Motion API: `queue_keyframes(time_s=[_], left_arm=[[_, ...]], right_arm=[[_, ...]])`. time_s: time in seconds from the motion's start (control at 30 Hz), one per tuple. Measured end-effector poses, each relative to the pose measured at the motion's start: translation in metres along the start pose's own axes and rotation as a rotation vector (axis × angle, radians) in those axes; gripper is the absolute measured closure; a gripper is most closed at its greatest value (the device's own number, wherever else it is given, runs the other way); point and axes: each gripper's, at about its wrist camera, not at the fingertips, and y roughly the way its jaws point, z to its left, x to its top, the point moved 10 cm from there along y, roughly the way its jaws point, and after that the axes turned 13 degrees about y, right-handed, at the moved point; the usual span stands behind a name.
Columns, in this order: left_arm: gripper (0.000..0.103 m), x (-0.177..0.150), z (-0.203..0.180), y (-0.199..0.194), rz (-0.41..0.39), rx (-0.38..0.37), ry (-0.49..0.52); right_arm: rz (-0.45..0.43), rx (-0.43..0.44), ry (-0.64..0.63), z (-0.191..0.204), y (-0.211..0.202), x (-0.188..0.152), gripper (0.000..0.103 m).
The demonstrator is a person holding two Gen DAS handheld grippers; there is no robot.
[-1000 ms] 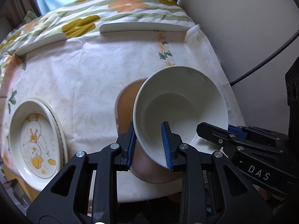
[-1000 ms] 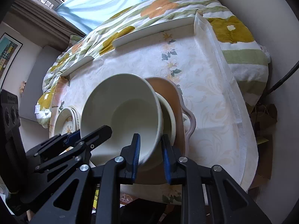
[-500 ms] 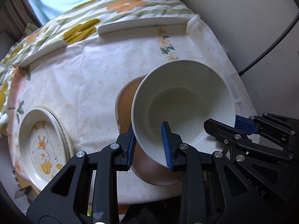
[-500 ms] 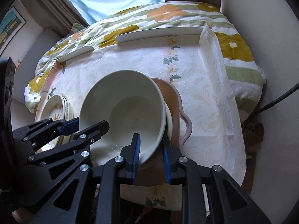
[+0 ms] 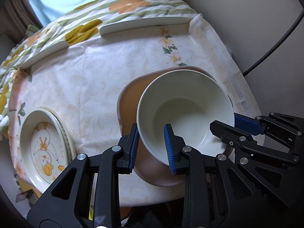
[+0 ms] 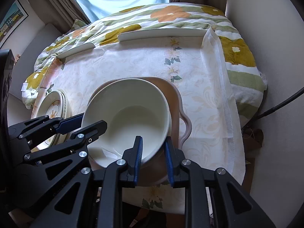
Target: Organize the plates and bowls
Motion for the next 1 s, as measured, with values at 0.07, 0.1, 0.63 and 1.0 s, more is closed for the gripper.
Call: queue_keyframes(time_s=[0.07, 0.1, 0.63, 1.0], left_arm=[[0.079, 0.000, 0.000, -0.001, -0.001, -0.002, -0.001], [0.079, -0.001, 0.000, -0.001, 0.000, -0.003, -0.001], [0.079, -0.004, 0.010, -0.025, -0.027, -0.035, -0.012], [0.000, -0.009, 0.054, -0.073, -0.122, 0.038, -0.043]], right_arm=[[0.002, 0.006, 0.005, 0.000, 0.000, 0.000, 0.082], [0.003, 0.009, 0.008, 0.000, 0.000, 0.000, 0.082], [-0.037, 0.167, 0.137, -0.026, -0.034, 0.017, 0.062], [-0.124, 0.130, -0.031, -0.024, -0.081, 0.019, 0.009]])
